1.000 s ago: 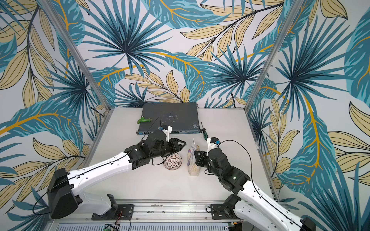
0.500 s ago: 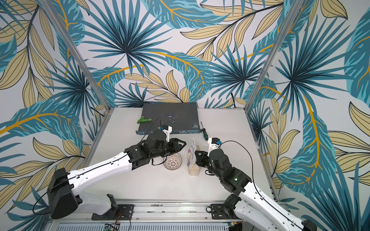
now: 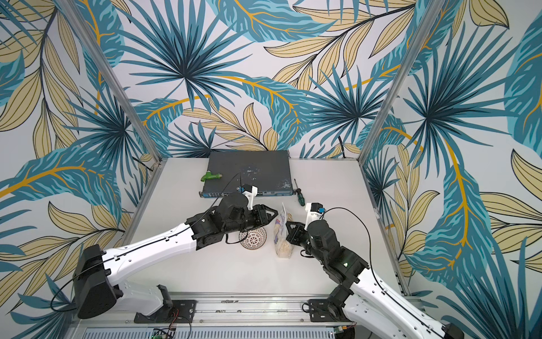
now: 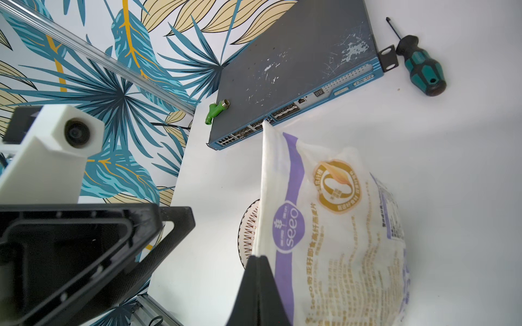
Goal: Pour the oats into the breakfast bowl
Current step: Open the oats bag at the center of the board.
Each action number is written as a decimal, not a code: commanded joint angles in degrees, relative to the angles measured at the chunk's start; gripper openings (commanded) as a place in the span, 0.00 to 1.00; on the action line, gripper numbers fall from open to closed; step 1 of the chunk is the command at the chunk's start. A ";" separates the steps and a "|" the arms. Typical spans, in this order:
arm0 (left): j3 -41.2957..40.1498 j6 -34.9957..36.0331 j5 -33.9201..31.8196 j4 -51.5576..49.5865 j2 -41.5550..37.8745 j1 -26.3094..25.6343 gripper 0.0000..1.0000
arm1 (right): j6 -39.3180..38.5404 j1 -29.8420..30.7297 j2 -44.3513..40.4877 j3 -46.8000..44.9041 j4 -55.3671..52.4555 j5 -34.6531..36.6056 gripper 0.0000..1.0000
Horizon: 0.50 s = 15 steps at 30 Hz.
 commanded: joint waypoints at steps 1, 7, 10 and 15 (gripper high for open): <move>2.11 0.45 1.71 0.81 1.50 -0.68 0.41 | 0.30 -0.03 -0.37 -1.96 -0.71 1.04 0.00; 2.83 0.22 2.32 0.38 3.35 -1.66 0.35 | 0.93 -0.11 -0.85 -2.24 -1.25 1.65 0.00; 3.37 0.22 2.39 0.16 4.18 -2.17 0.30 | 0.98 -0.07 -1.04 -2.33 -1.10 1.62 0.00; 3.85 0.14 2.50 0.09 5.05 -2.41 0.24 | 1.02 -0.09 -0.93 -2.55 -0.79 1.39 0.00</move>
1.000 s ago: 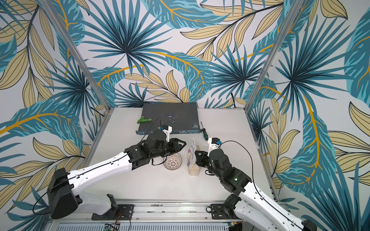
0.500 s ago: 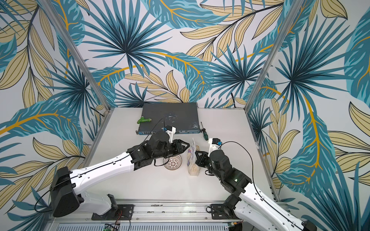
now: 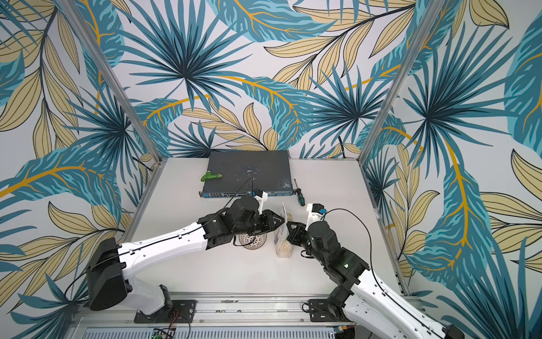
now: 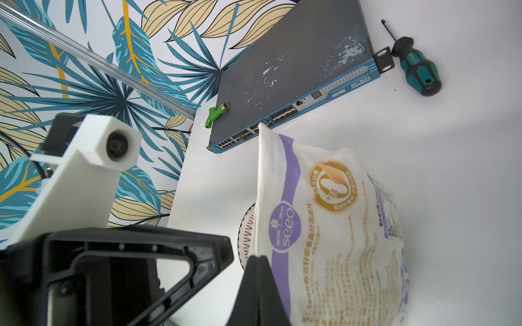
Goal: Pour the oats into the breakfast bowl
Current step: Open the oats bag at the center of the board.
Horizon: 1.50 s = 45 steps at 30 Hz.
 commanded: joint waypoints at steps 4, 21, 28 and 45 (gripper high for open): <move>2.82 0.39 0.16 -0.25 1.04 -0.24 0.23 | 0.28 -0.10 0.08 -1.63 -1.31 0.65 0.00; 4.74 0.77 -1.51 -3.35 3.72 -0.24 0.16 | 0.60 -0.09 0.25 -1.84 -1.08 0.03 0.00; 4.87 0.75 -1.38 -3.45 3.88 -0.25 0.16 | 0.62 -0.05 0.25 -1.94 -0.97 -0.14 0.00; 6.92 1.43 -2.42 -8.28 5.77 -0.24 0.08 | 0.03 -0.05 0.14 -2.38 -0.27 -1.55 0.00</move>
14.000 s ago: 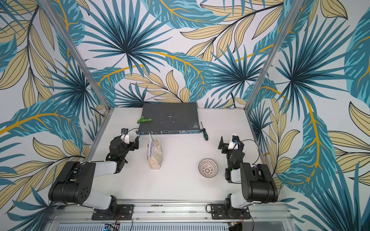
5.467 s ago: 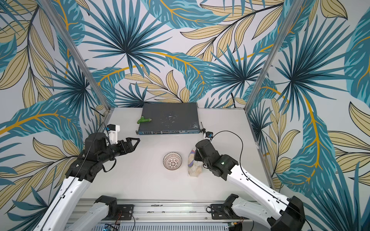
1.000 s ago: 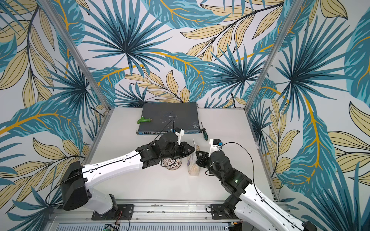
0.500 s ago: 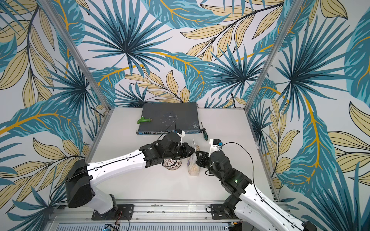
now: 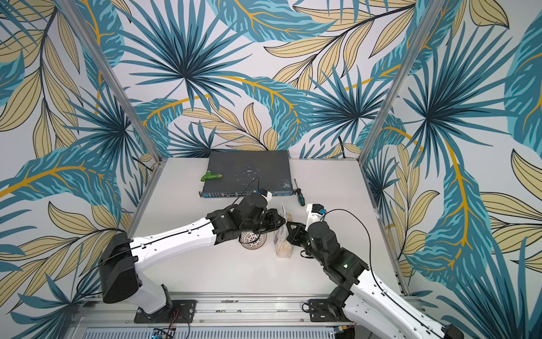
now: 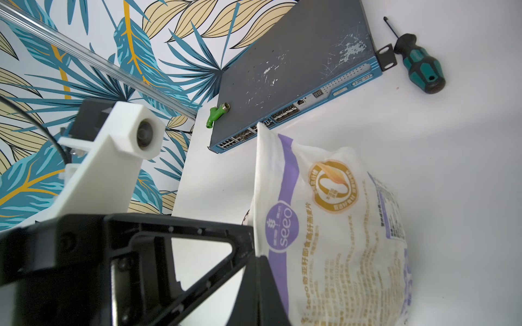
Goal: Pour the oats into the breakfast bowl
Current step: Open the oats bag at the center of the board.
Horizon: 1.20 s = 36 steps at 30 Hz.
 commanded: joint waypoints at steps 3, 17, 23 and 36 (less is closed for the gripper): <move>1.32 0.69 -0.89 -2.63 0.83 -0.13 0.06 | -1.16 -0.10 0.09 -1.49 -1.01 -1.86 0.11; 1.67 0.56 -0.38 -2.75 0.97 -0.13 0.00 | -2.95 -0.07 1.77 0.40 -2.62 -3.09 0.23; 1.66 0.81 -0.49 -2.93 0.92 -0.13 0.00 | -2.77 -0.07 2.36 1.38 -3.94 -1.38 0.09; 8.19 3.99 -9.54 -15.01 -1.99 -0.13 0.00 | -0.35 -0.14 -0.56 5.57 -11.15 12.17 0.00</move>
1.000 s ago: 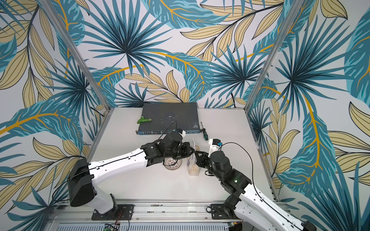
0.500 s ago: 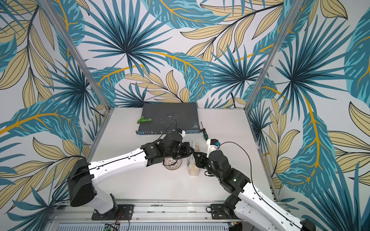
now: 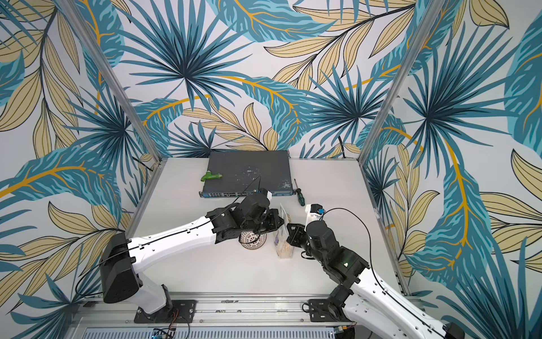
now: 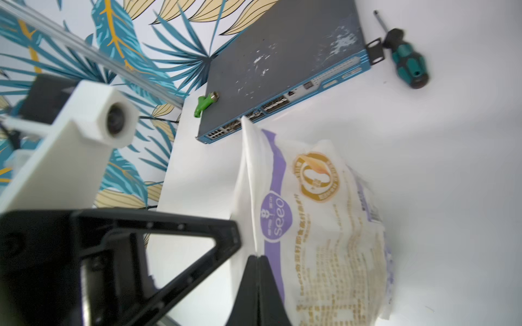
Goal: Pour the oats into the breakfast bowl
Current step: Open the oats bag at the center of the board.
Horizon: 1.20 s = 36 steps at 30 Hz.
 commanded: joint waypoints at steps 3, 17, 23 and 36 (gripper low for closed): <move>3.48 3.25 -7.56 -7.13 -2.92 0.39 0.00 | 0.44 -0.42 -0.66 3.58 -4.29 10.24 0.00; 12.69 5.88 -5.11 -11.97 4.00 0.41 0.00 | -2.24 -0.36 0.86 3.64 1.19 8.10 0.00; 16.09 6.85 -2.53 -15.68 9.04 0.41 0.20 | -2.59 -0.41 1.23 2.02 3.71 4.05 0.00; 17.74 8.69 -6.25 -16.75 11.39 0.41 0.28 | -6.59 -0.41 1.22 2.91 4.67 4.42 0.00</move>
